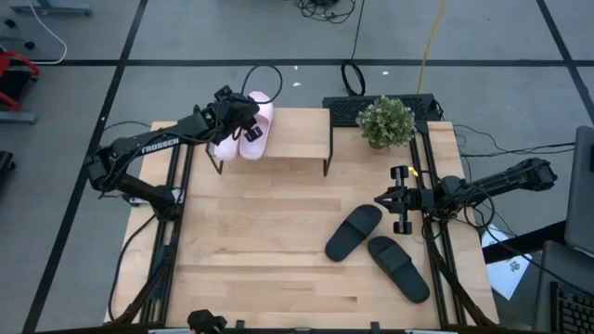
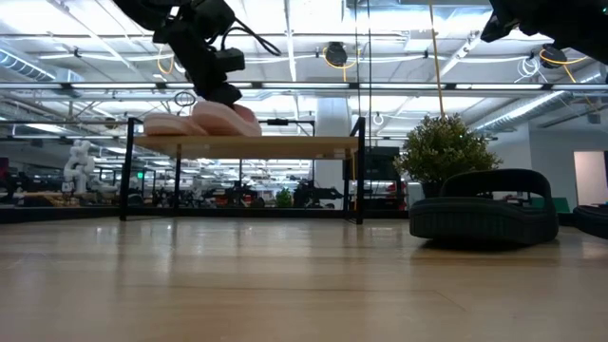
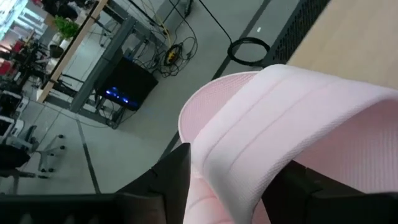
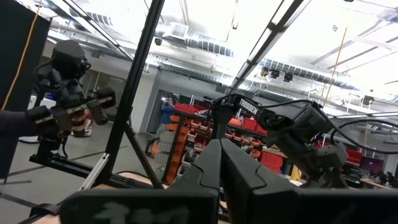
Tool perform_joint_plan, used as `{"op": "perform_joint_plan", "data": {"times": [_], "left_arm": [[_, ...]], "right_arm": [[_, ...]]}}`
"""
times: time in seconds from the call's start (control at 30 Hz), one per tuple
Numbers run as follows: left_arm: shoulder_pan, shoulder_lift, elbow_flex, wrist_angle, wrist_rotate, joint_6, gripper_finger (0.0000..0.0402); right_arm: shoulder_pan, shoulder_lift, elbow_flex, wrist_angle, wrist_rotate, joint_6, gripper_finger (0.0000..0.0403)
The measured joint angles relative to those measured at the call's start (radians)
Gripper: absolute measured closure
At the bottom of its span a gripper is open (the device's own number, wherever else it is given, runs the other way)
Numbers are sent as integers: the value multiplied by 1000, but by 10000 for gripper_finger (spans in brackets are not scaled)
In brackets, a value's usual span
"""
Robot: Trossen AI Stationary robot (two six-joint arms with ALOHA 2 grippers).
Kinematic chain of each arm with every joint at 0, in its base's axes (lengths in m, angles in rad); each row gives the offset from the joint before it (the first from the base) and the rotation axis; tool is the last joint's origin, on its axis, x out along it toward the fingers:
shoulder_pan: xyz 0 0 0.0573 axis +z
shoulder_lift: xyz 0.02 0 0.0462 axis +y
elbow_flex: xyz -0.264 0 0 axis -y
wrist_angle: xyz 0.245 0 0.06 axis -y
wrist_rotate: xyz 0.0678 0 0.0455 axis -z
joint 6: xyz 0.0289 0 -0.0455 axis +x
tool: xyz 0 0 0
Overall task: Pick and place slides into the shelf
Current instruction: Put the pink slides on the shelf
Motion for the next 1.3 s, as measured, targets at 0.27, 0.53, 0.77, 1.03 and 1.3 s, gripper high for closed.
{"op": "perform_joint_plan", "data": {"times": [0.27, 0.53, 0.77, 1.03, 1.3], "left_arm": [[6, 5, 0, -15, 7, -18, 227], [6, 5, 0, -15, 7, -28, 227], [6, 28, 0, -12, 6, -40, 227], [6, 74, 0, -4, -38, -30, 227], [6, 72, 0, 8, -55, -31, 227]], "right_arm": [[0, 0, 0, -9, 0, 0, 403], [0, 0, 0, -14, 0, 0, 403], [0, 0, 0, -14, 0, 1, 403], [0, 0, 0, -15, 0, 1, 403], [0, 0, 0, -16, 0, 1, 403]]}}
